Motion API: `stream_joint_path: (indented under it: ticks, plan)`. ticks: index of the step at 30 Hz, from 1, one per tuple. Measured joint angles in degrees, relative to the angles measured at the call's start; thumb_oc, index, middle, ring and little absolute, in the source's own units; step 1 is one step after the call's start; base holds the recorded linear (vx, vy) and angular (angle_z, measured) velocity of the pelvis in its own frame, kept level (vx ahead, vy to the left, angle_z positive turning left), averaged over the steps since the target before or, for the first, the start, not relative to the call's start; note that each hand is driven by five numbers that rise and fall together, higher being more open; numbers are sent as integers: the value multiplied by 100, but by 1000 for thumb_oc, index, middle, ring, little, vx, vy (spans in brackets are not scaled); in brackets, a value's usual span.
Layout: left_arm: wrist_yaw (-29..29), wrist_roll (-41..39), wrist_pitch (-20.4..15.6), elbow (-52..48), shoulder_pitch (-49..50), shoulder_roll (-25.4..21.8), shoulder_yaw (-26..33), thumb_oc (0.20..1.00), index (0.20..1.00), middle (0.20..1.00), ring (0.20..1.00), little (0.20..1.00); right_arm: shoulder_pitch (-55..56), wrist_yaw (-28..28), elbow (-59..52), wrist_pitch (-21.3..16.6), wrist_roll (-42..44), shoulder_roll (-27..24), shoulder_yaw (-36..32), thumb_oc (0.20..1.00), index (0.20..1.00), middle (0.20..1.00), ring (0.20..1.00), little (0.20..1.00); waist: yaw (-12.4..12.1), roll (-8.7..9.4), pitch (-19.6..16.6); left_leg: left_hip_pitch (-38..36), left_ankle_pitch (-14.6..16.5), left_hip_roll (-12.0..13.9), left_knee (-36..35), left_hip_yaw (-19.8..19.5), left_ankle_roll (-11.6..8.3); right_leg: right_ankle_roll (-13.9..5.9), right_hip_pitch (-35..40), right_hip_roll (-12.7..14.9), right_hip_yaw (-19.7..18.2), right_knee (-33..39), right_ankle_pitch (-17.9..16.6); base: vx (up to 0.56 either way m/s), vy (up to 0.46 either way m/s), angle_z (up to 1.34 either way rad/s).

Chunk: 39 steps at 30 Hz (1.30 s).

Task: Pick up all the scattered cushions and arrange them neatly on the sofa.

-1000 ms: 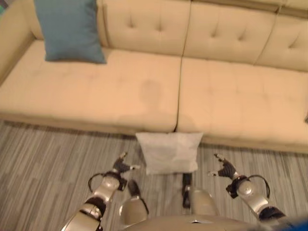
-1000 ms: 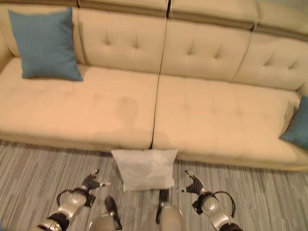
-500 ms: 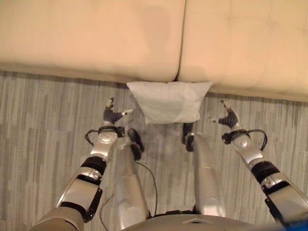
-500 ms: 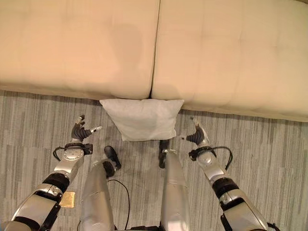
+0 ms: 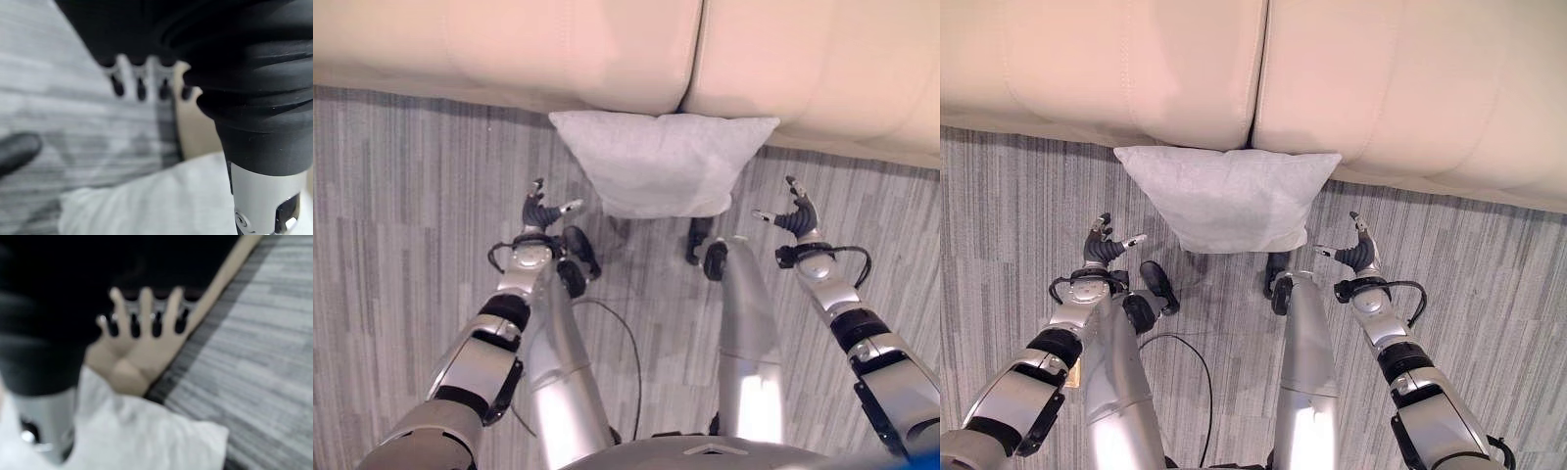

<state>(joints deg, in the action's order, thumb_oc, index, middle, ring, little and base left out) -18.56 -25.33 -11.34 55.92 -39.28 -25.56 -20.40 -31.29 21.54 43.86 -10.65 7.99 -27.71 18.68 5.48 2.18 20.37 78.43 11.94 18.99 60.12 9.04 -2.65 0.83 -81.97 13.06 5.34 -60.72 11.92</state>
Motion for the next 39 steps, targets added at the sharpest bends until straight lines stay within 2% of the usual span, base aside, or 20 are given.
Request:
stream_joint_path:
  ticks: [9,14,23,32,34,35,36,37,38,39]
  plan:
    - [-7,24,144,332,-1269,-187,-548,1000,1000,1000,1000,1000,-626,5,289,-37,572,-63,73,1000,1000,1000,1000,1000,149,23,-90,725,311,10,758,93,200,-90,-827,-15,-394,-563,28,50,27,-3]
    - [-16,34,284,442,-1813,-205,-898,1000,1000,1000,1000,1000,-965,61,320,-39,646,-330,227,1000,1000,1000,1000,1000,159,27,-94,1004,433,20,1072,128,279,-149,-1150,-52,-575,-777,25,9,9,-3]
    - [-145,166,463,482,-2011,-25,-1165,1000,1000,1000,1000,1000,-1420,178,248,5,718,-472,595,1000,1000,1000,1000,1000,121,31,-78,1030,555,11,1335,113,343,-195,-1160,-63,-679,-946,40,1,0,0]
    - [-507,-162,495,22,-2274,394,-1167,1000,1000,1000,1000,1000,-2227,535,32,283,778,-334,977,1000,1000,1000,1000,1000,-13,21,393,995,570,-45,1469,100,394,-251,-1116,-107,-799,-1025,-12,0,0,0]
    - [-593,-467,498,-64,-2321,413,-1167,1000,1000,1000,1000,1000,-2366,658,32,404,875,-78,1094,1000,1000,1000,1000,1000,10,23,415,981,574,-45,1475,100,400,-230,-1105,-115,-797,-1025,-39,0,0,0]
    - [-618,-558,503,-78,-2342,414,-1165,1000,1000,1000,1000,1000,-2409,676,8,447,880,24,1129,953,953,953,953,953,11,16,432,958,573,-45,1466,102,402,-231,-1090,-116,-796,-1023,-40,0,0,0]
    - [-650,-657,518,-101,-2373,414,-1165,696,696,696,696,696,-2464,683,-10,491,888,60,1131,200,200,200,200,200,15,7,463,936,569,-47,1455,103,408,-233,-1070,-116,-794,-1017,-41,0,0,0]
    - [-671,-794,545,-185,-2378,414,-1164,351,351,351,351,351,-2477,702,-26,498,985,84,1130,200,200,200,200,200,3,7,465,924,568,-48,1451,102,409,-234,-1069,-120,-799,-1018,-41,0,0,0]
    - [-684,-830,547,-211,-2373,412,-1164,200,200,200,200,200,-2470,715,-26,497,989,77,1130,200,200,200,200,200,1,6,467,922,567,-48,1444,101,409,-234,-1070,-124,-803,-1016,-41,0,0,0]
    - [-691,-938,547,-242,-2371,403,-1161,200,200,200,200,200,-2473,719,-33,497,994,78,1123,200,200,200,200,200,-7,1,473,919,564,-50,1441,99,411,-234,-1069,-128,-804,-1020,-41,0,0,0]
